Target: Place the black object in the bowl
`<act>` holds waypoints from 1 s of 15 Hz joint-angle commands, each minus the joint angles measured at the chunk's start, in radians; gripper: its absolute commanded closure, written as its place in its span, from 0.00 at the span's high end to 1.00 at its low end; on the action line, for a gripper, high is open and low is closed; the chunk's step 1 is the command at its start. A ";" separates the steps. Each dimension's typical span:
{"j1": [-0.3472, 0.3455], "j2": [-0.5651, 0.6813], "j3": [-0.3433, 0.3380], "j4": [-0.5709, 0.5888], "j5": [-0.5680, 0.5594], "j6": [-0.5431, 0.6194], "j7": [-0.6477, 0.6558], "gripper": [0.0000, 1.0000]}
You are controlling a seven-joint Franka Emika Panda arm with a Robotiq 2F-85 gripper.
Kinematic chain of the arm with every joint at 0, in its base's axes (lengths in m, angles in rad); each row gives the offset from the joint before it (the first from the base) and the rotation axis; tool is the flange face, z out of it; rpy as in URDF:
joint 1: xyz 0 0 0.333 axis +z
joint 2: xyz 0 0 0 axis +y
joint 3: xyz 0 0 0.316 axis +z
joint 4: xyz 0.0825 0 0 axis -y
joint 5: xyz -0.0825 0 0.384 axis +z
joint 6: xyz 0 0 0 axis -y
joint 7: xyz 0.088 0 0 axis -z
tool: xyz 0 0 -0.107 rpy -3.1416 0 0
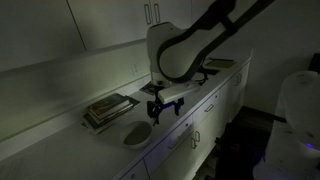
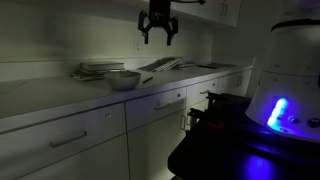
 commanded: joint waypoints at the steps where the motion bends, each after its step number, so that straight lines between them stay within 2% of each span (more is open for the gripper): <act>1: -0.088 0.158 0.019 0.065 -0.102 0.160 0.190 1.00; 3: -0.135 0.251 0.004 0.113 -0.194 0.223 0.316 1.00; 5: -0.158 0.342 -0.031 0.179 -0.291 0.237 0.453 1.00; 8: -0.126 0.474 -0.125 0.294 -0.395 0.215 0.650 1.00; 12: -0.044 0.639 -0.256 0.434 -0.373 0.190 0.820 1.00; 15: 0.017 0.755 -0.321 0.529 -0.321 0.170 0.895 1.00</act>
